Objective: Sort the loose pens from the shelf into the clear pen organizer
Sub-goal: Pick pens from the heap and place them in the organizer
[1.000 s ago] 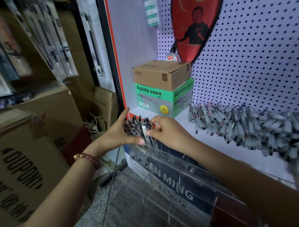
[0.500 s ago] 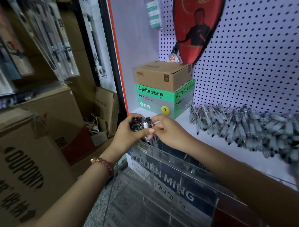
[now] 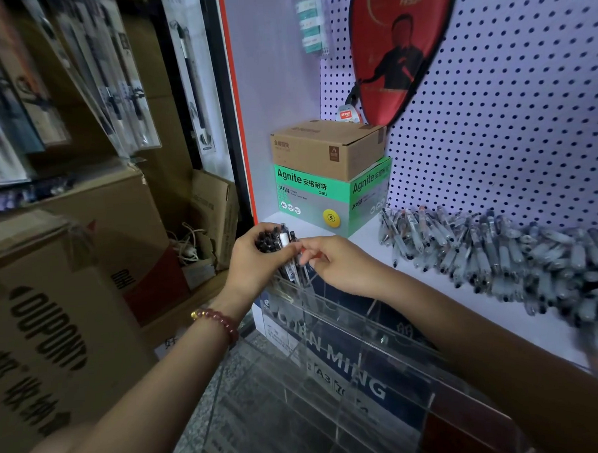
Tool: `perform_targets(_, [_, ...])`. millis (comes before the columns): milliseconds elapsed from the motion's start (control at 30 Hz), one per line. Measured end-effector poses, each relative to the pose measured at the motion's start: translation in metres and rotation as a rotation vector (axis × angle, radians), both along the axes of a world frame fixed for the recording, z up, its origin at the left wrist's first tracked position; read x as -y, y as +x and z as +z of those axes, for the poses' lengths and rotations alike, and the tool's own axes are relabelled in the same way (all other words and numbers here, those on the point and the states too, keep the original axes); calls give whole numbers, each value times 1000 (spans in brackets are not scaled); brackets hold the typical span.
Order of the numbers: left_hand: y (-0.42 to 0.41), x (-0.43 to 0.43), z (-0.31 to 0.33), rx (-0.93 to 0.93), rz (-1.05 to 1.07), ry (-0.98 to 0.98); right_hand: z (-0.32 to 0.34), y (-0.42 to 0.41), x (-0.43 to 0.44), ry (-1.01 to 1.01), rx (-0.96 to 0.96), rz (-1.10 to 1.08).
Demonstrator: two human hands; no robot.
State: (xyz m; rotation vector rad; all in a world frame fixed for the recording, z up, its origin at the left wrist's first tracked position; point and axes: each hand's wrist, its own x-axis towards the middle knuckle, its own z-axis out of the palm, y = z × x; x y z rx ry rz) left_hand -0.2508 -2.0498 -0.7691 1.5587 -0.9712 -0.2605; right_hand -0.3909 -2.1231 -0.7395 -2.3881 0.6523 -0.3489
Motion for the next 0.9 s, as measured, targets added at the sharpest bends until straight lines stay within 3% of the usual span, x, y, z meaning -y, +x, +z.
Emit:
perform_targets(267, [-5, -8, 9, -62, -59, 14, 6, -2, -2, 21, 31, 6])
perform_targets(467, [-2, -13, 29, 56, -5, 9, 26, -14, 24, -20, 92, -157])
perform_targets(700, [-22, -21, 52, 328, -40, -115, 8, -65, 86, -349, -325, -490])
perform_targets(900, [-30, -16, 46, 411, -125, -65, -15, -79, 99, -524, -467, -449])
